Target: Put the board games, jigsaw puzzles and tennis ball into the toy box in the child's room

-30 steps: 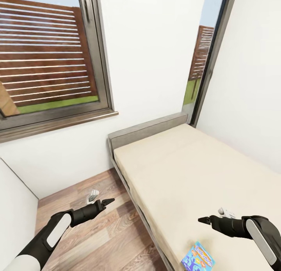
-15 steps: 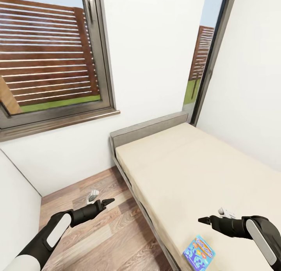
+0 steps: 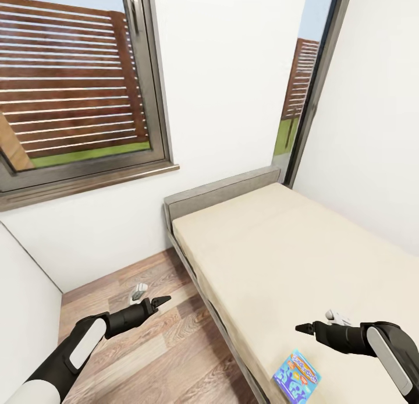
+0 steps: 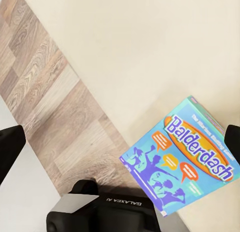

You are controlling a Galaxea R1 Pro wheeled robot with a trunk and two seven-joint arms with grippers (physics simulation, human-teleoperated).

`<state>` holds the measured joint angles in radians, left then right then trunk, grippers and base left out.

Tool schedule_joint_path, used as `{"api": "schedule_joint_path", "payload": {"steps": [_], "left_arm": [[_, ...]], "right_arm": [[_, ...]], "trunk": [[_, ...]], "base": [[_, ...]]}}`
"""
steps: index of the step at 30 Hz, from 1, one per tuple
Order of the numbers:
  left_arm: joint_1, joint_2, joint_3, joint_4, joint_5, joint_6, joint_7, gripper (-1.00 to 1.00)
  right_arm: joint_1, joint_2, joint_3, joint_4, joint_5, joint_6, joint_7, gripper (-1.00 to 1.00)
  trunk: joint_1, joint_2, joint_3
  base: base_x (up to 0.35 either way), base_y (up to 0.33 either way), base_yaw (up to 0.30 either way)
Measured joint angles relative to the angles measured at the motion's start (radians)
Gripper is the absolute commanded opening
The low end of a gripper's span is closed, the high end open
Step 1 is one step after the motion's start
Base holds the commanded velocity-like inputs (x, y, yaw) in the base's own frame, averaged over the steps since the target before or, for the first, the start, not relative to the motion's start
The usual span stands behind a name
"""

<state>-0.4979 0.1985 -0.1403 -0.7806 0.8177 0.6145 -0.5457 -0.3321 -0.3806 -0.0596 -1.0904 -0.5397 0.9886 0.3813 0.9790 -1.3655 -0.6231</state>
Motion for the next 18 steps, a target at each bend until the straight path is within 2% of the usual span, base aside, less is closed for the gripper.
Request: {"api": "schedule_joint_path", "payload": {"steps": [11,18], "left_arm": [[0.0,0.0,0.0,0.0,0.0,0.0,0.0,1.0],[0.0,0.0,0.0,-0.001,0.0,0.0,0.0,1.0]], "right_arm": [[0.0,0.0,0.0,0.0,0.0,0.0,0.0,1.0],[0.0,0.0,0.0,0.0,0.0,0.0,0.0,1.0]], "trunk": [[0.0,0.0,0.0],[0.0,0.0,0.0]], "base": [[-0.004,0.004,0.0],[-0.027,0.064,0.0]]}}
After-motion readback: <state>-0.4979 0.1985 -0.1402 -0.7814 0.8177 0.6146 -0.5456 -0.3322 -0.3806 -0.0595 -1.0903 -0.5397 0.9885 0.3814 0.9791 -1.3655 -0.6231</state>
